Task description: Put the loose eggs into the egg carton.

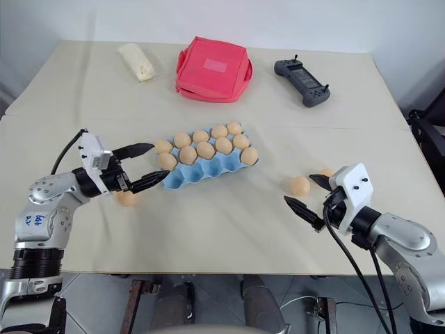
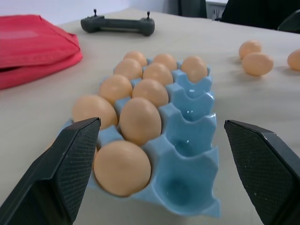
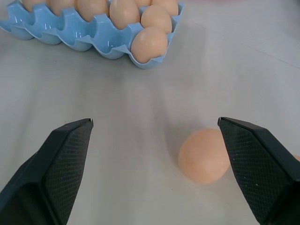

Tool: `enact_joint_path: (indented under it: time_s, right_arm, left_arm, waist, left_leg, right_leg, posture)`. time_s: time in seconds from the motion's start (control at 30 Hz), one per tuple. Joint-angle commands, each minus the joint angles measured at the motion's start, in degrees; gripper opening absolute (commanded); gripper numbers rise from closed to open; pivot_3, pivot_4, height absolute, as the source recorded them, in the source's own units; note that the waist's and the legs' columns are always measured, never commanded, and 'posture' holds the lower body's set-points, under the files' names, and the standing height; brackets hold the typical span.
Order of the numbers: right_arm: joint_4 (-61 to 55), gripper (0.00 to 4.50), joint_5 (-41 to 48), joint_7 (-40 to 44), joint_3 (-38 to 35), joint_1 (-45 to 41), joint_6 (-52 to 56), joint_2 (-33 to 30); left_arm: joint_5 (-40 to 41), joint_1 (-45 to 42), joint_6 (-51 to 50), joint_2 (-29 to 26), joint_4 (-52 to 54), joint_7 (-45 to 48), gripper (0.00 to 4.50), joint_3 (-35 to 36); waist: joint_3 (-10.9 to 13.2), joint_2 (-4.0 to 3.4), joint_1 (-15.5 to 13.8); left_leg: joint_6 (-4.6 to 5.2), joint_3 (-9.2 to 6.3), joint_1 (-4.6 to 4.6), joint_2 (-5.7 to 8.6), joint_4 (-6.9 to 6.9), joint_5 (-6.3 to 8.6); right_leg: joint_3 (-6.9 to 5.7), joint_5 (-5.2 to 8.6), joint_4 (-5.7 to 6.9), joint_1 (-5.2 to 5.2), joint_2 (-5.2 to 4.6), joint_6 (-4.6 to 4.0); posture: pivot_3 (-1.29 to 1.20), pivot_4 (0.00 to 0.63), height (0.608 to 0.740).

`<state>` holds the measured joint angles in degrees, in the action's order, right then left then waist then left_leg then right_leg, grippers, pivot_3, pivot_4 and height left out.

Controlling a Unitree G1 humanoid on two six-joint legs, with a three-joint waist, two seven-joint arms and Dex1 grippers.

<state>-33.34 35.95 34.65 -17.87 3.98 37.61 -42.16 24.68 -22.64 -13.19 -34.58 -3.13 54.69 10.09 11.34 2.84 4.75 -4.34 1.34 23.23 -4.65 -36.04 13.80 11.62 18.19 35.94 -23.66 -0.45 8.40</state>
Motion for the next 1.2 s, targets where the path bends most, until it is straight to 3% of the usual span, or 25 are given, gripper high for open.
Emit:
enact_joint_path:
  time_s: [0.03,0.4,0.6,0.7,0.83,1.2]
  right_arm:
    - [-1.41,4.48,0.37,-0.50,-2.96,0.87,-0.79,0.32]
    - [-9.43,4.48,6.80,-4.61,-13.23,7.00,4.71,0.71]
    - [-17.56,4.48,12.44,-2.56,-28.63,26.41,7.75,3.23]
    - [-18.77,4.48,14.07,-2.97,-32.13,31.95,8.17,4.45]
    - [-18.22,4.48,13.32,-4.39,-31.70,33.60,7.17,5.14]
    - [-4.60,4.48,6.76,-10.34,-19.58,18.87,4.35,7.42]
  left_arm:
    - [-0.50,-2.38,1.08,0.37,-1.03,-0.93,4.50,-0.25]
    - [-1.58,-10.27,3.03,2.09,-9.99,2.37,4.50,-3.45]
    - [-0.93,-11.72,0.79,0.09,-12.74,11.41,4.50,-6.20]
    - [-0.69,-11.80,-0.23,-0.37,-12.93,14.02,4.50,-7.01]
    - [-0.66,-11.74,-1.42,-0.02,-12.36,15.08,4.50,-7.27]
    - [0.53,-7.08,-5.62,-1.82,-6.05,15.58,4.50,-6.44]
  waist:
    - [0.00,0.00,-0.02]
    - [0.00,0.00,-0.18]
    - [0.00,-0.01,-0.82]
    - [-0.01,0.02,-0.55]
    - [-0.02,0.03,0.09]
    - [-0.03,0.04,0.16]
  left_leg:
    - [0.00,0.00,0.00,0.00,0.00,0.00]
    - [0.00,-0.03,0.00,0.01,0.06,0.00]
    - [-0.03,-0.07,0.00,0.00,0.14,0.09]
    - [-0.03,-0.05,0.00,0.00,0.11,0.11]
    - [0.00,-0.05,-0.02,0.00,0.00,0.09]
    - [0.09,-0.01,-0.04,0.00,0.05,-0.02]
  right_leg:
    - [0.00,0.00,0.00,0.00,0.00,0.00]
    - [-0.02,-0.07,0.01,-0.01,0.02,0.14]
    - [-0.08,-0.04,-0.01,0.00,0.02,0.27]
    - [-0.07,0.05,-0.03,0.00,0.02,0.09]
    - [-0.05,0.37,-0.06,0.06,0.00,-0.54]
    - [0.02,0.31,-0.09,0.06,-0.01,-0.60]
  posture:
    - [0.00,0.150,0.740]
    - [0.00,0.150,0.740]
    - [0.00,0.150,0.740]
    - [0.00,0.150,0.740]
    - [0.00,0.150,0.740]
    - [0.00,0.150,0.740]
